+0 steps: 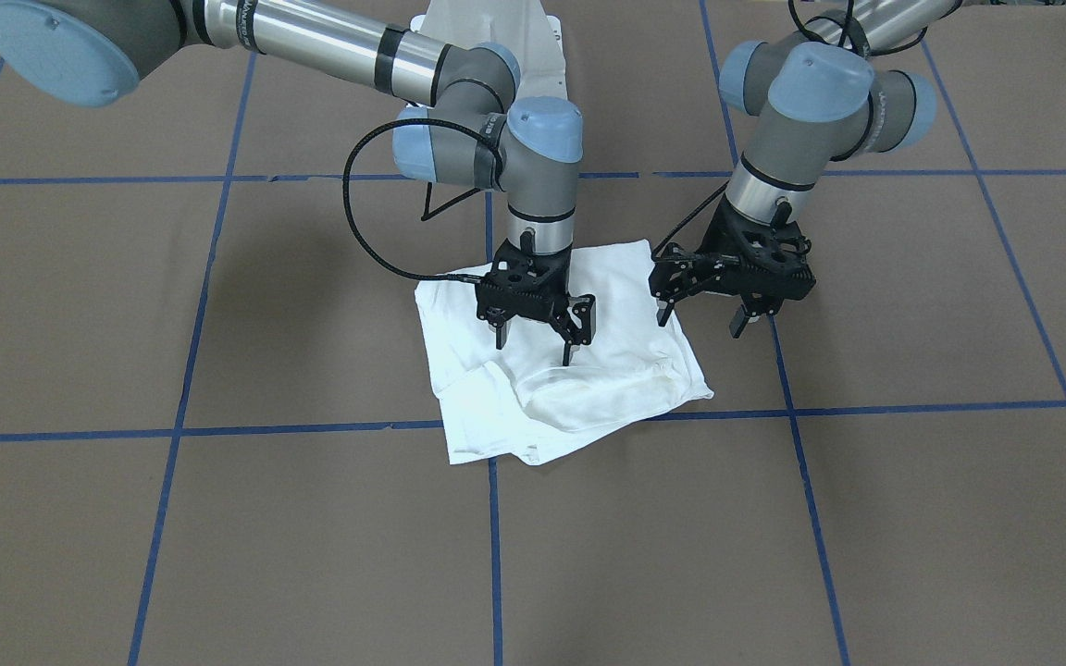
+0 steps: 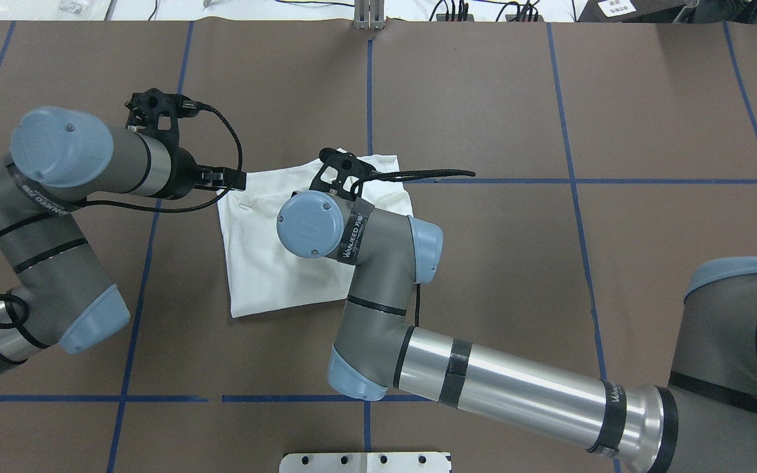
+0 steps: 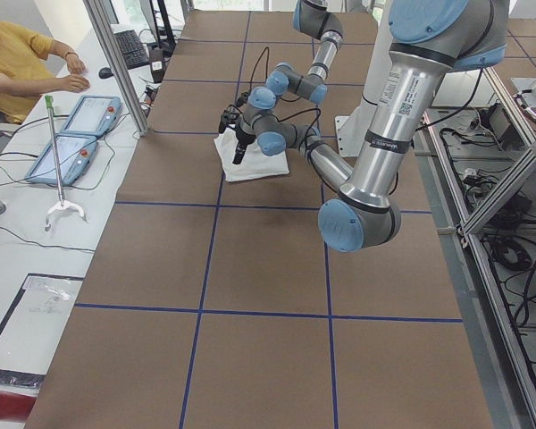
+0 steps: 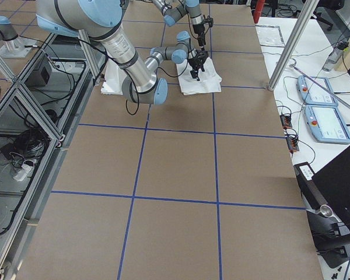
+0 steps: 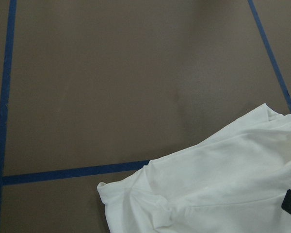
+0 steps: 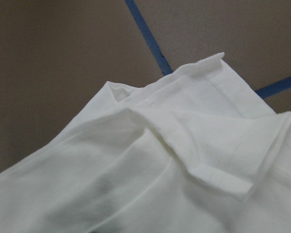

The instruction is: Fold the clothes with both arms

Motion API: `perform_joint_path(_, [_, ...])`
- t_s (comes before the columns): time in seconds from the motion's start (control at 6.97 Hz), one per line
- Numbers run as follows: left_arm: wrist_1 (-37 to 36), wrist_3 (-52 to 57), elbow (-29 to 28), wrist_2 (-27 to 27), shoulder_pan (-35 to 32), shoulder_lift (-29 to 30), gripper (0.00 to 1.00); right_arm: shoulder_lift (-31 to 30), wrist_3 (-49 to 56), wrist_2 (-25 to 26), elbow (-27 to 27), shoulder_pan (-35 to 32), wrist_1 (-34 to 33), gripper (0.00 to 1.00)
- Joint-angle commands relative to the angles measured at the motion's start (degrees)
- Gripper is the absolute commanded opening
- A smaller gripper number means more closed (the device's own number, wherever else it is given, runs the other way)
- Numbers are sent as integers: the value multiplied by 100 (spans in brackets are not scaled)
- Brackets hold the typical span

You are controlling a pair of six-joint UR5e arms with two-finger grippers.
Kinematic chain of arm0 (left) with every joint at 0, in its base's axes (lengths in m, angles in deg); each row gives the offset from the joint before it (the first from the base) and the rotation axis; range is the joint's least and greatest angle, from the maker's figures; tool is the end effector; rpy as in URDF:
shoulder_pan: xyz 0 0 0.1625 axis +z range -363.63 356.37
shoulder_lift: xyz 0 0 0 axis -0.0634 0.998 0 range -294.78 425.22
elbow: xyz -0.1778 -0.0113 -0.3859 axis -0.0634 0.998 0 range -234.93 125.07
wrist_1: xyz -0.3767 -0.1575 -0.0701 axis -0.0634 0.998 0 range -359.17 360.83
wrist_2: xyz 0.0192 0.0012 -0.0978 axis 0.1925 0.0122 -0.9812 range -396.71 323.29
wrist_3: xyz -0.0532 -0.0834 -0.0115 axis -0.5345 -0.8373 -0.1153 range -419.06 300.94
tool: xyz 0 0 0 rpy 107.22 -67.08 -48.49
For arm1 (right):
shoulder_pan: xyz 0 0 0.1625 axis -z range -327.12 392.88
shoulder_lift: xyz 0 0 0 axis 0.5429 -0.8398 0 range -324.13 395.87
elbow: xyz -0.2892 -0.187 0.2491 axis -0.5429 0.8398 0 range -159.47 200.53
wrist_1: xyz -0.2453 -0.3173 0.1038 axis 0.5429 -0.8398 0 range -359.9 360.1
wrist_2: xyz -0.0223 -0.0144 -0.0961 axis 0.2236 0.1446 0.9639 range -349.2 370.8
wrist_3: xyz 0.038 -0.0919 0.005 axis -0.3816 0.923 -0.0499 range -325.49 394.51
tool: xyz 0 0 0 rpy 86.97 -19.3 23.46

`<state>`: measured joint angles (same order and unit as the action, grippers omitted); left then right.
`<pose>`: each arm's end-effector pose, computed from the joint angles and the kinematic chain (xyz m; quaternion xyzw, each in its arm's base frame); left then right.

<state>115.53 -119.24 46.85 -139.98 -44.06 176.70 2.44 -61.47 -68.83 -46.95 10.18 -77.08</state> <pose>0.3994 -0.4853 0.3098 0.1941 0.4518 -0.0246 0.8704 -0.6975 -0.4557 0.1713 0.1396 -0.3798 0.2611 0.8764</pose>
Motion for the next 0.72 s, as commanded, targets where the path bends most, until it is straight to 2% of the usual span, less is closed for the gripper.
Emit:
perform_joint_path(0.0, [0, -29, 0, 0, -1, 5, 100, 3, 446, 9, 226, -224, -7, 98])
perform_joint_path(0.29, [0, -46, 0, 0, -1, -4, 100, 12, 937, 0, 446, -655, 54, 98])
perform_joint_path(0.43, [0, -64, 18, 0, -1, -12, 100, 12, 1210, 9, 638, -831, 402, 98])
perform_joint_path(0.57, [9, -73, 53, 0, -1, -21, 100, 21, 1386, 130, 1049, -972, 1146, 98])
